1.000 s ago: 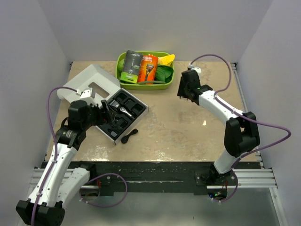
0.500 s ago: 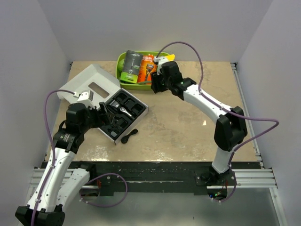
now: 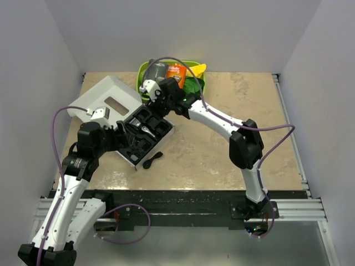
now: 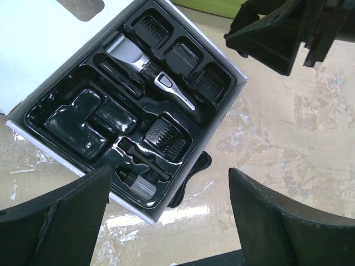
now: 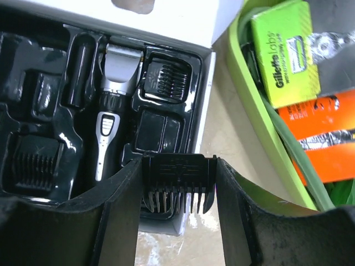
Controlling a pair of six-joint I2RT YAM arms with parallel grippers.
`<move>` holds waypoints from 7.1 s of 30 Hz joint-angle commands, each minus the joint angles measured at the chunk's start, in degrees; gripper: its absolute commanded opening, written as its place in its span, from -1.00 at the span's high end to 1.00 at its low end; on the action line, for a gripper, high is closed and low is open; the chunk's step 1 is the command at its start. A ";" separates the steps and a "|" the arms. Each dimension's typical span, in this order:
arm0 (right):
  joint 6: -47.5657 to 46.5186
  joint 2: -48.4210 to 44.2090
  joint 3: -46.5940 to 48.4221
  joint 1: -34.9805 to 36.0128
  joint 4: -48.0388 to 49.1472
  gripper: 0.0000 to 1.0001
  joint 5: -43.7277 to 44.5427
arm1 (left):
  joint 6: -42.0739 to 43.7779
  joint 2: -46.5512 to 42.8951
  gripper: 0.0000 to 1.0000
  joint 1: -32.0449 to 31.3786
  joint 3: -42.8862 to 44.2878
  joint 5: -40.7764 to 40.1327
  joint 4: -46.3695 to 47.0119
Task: Sort the hair-cutting tools
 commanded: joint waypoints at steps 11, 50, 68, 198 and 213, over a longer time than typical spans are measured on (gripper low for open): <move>-22.56 7.64 10.33 2.22 1.03 0.23 -5.31 | 0.84 -0.28 -0.81 -0.20 -0.28 0.62 1.21; -38.30 15.82 14.20 3.80 -8.55 -0.03 -6.37 | 0.58 2.27 -0.81 -0.20 0.60 1.95 2.61; -35.85 13.45 13.32 3.80 -8.02 -0.34 -7.51 | 0.05 1.56 -0.81 -0.20 0.17 1.95 2.52; 13.99 10.63 8.75 8.02 4.20 1.00 10.94 | 0.66 5.69 -0.67 -0.20 1.57 -1.57 7.01; 15.31 16.17 9.81 7.93 1.65 1.00 12.52 | 1.02 5.69 -0.68 -0.20 2.01 -2.10 6.74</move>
